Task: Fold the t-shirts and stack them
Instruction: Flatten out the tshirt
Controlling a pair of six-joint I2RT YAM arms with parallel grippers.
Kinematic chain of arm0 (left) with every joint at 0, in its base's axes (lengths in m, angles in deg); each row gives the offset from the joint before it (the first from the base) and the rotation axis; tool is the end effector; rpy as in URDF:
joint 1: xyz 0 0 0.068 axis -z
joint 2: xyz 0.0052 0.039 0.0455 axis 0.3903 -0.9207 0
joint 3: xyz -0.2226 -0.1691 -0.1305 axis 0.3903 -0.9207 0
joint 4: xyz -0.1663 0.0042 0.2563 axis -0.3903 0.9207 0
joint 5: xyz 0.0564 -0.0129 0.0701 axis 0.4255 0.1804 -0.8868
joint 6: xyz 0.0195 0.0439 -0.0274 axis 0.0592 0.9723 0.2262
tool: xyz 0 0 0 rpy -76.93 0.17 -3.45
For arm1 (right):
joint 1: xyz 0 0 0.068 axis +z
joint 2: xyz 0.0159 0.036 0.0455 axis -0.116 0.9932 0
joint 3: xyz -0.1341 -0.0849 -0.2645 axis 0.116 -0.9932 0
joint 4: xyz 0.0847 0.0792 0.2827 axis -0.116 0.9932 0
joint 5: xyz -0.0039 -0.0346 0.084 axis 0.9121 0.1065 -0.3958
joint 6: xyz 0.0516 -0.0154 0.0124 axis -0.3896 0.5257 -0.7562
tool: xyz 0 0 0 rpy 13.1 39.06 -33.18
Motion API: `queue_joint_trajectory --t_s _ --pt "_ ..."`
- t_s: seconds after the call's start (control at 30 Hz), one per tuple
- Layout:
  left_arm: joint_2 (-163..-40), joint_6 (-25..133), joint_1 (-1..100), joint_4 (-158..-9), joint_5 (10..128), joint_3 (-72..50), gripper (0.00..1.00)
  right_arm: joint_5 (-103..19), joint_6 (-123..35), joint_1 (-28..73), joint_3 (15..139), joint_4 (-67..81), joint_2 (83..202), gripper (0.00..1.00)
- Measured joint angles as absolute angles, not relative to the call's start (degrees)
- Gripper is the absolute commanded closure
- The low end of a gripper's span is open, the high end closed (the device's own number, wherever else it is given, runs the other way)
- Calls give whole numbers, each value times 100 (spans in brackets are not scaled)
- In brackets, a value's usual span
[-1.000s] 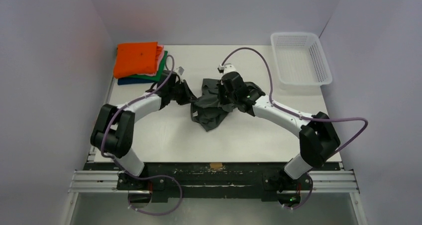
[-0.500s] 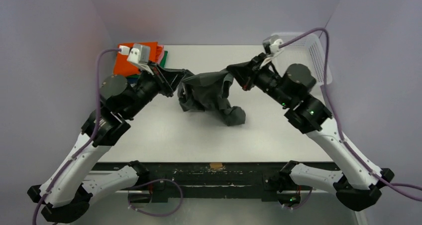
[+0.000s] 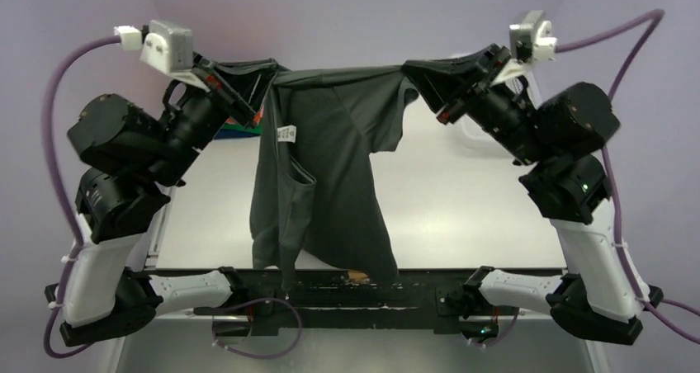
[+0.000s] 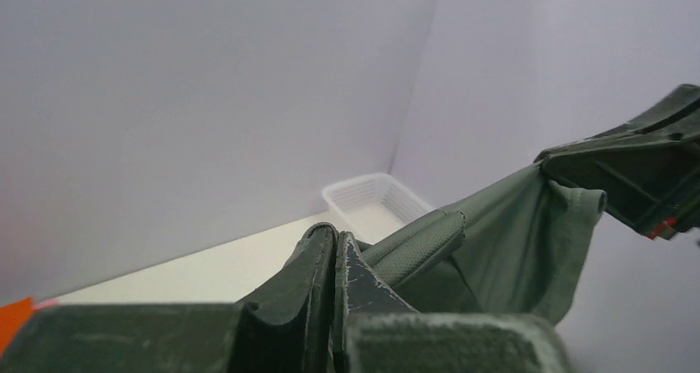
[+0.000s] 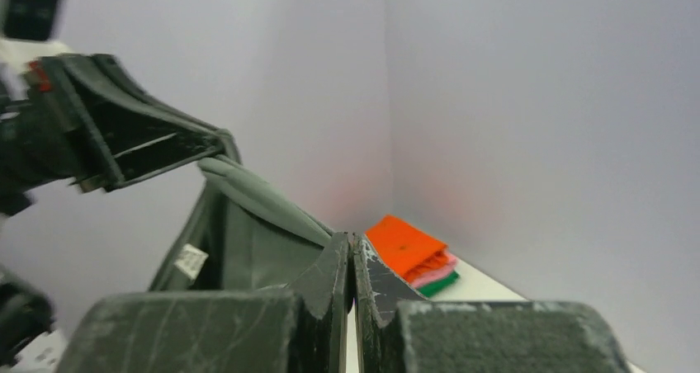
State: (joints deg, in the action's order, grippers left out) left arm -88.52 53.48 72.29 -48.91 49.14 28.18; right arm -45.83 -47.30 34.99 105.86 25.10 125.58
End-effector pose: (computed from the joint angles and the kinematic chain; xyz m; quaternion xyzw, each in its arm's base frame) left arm 0.0949 -0.0989 0.6702 0.1156 0.5923 -0.3527 0.7151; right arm 0.1252 0.1213 0.6596 -0.2297 0.5144 0.4095 0.7176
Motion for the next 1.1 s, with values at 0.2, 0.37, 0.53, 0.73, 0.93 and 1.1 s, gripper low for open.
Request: queue_joint_trajectory --t_s 0.2,0.37,0.53,0.73,0.93,1.1 --pt "-9851 5494 6335 -4710 4195 2980 100 -2928 -4456 3247 11017 2523 13809 100" --pt "-11451 5138 5048 -4596 4482 2975 71 -2686 -4572 2310 11295 2405 15666 100" --pt "-13582 4762 4268 -4244 5185 3367 19 -2904 -4891 1693 11797 2354 18047 19" --pt "-14620 4467 3802 -3709 5551 3187 0 -3027 -5267 1361 12438 3071 19830 11" --pt "-12605 3951 3868 -4500 6128 405 0 -3156 -5355 1374 10285 2660 18215 9" --pt "-10684 3278 4301 -5562 6816 -2043 0 -3905 -5363 1562 9118 1959 16823 10"
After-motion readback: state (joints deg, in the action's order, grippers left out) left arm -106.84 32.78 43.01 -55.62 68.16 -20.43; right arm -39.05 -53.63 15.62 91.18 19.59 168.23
